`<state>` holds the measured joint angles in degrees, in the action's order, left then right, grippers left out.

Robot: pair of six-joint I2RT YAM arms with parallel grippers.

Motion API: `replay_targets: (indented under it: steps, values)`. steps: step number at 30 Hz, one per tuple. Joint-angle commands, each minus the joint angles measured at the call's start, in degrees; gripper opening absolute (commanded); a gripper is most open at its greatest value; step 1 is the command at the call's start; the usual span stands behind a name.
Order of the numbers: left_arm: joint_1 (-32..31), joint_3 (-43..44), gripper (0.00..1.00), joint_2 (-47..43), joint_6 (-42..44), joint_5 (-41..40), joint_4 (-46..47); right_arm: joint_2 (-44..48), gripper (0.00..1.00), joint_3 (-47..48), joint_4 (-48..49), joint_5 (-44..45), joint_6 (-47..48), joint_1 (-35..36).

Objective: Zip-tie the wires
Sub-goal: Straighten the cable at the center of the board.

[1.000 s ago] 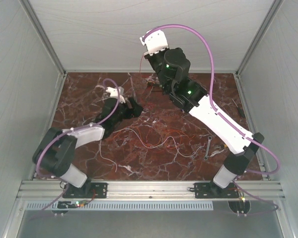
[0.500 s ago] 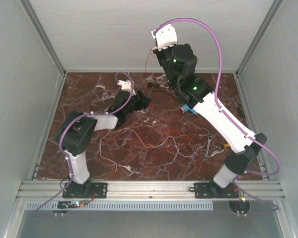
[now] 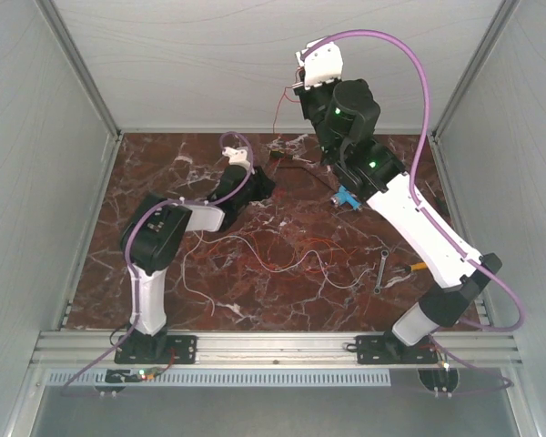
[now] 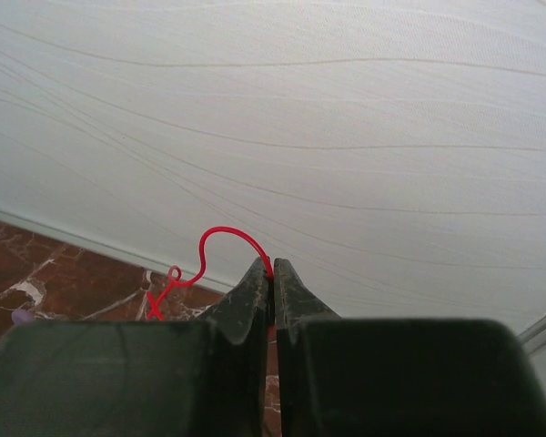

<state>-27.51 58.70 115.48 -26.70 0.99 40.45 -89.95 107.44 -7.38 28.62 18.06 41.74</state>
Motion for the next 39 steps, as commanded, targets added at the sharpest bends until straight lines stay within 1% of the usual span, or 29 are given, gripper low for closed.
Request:
replay_targets:
  steps: [1, 3, 5, 6, 7, 8, 9, 13, 16, 21, 22, 25, 30, 33, 39]
  values:
    - [-0.22, 3.59, 0.41, 0.90, 1.35, -1.65, 3.25, 2.47, 0.00, -0.49, 1.11, -0.17, -1.19, -0.30]
    - [-0.20, 4.30, 0.40, 1.53, 1.71, -1.40, 2.32, 2.63, 0.00, -0.55, 1.06, -0.27, -1.26, -0.34]
    - [-0.18, 4.28, 0.36, 1.98, 1.93, -1.02, 3.24, 2.78, 0.00, -0.67, 1.00, -0.46, -1.37, -0.33]
    - [-0.18, 4.14, 0.31, 2.22, 1.89, -0.69, 3.98, 2.88, 0.00, -0.72, 1.03, -0.49, -1.43, -0.34]
    - [-0.20, 4.11, 0.20, 2.47, 1.98, -0.45, 4.50, 2.86, 0.00, -0.80, 1.00, -0.50, -1.45, -0.30]
    - [-0.18, 4.26, 0.03, 2.69, 2.06, -0.03, 4.75, 2.98, 0.00, -0.89, 1.02, -0.38, -1.48, -0.32]
    - [-0.19, 4.48, 0.00, 2.80, 2.35, -0.05, 4.70, 3.06, 0.00, -1.05, 1.00, -0.40, -1.41, -0.32]
    - [-0.26, 4.67, 0.00, 1.25, 4.60, -2.64, 3.13, 3.93, 0.00, -1.65, 1.20, 0.27, -0.98, -0.40]
    - [-0.19, 5.25, 0.00, -2.52, 8.08, -4.52, -1.38, 5.15, 0.00, -2.28, 1.11, 0.68, -0.93, -0.42]
    - [-0.18, 8.23, 0.00, -12.26, 17.32, -6.79, -14.47, 8.51, 0.00, -3.38, -0.27, 0.89, -2.59, -0.50]
    - [-0.18, 8.94, 0.00, -14.22, 19.31, -7.65, -18.87, 9.34, 0.00, -4.12, -0.51, 0.98, -3.06, -0.46]
    - [-0.18, 11.07, 0.00, -19.91, 25.50, -9.97, -27.71, 11.98, 0.00, -6.12, -1.49, 1.01, -5.08, -0.69]
    - [-0.18, 11.96, 0.00, -28.11, 33.65, -14.04, -38.70, 16.24, 0.00, -10.71, -4.16, 0.26, -8.56, -1.16]
    - [-0.18, 10.84, 0.00, -33.30, 39.07, -16.90, -40.63, 18.93, 0.00, -14.05, -5.68, -1.01, -10.11, -1.22]
    - [0.07, 5.77, 0.00, -41.40, 50.95, -24.36, -37.24, 23.11, 0.00, -19.93, -9.63, -5.54, -14.87, -1.29]
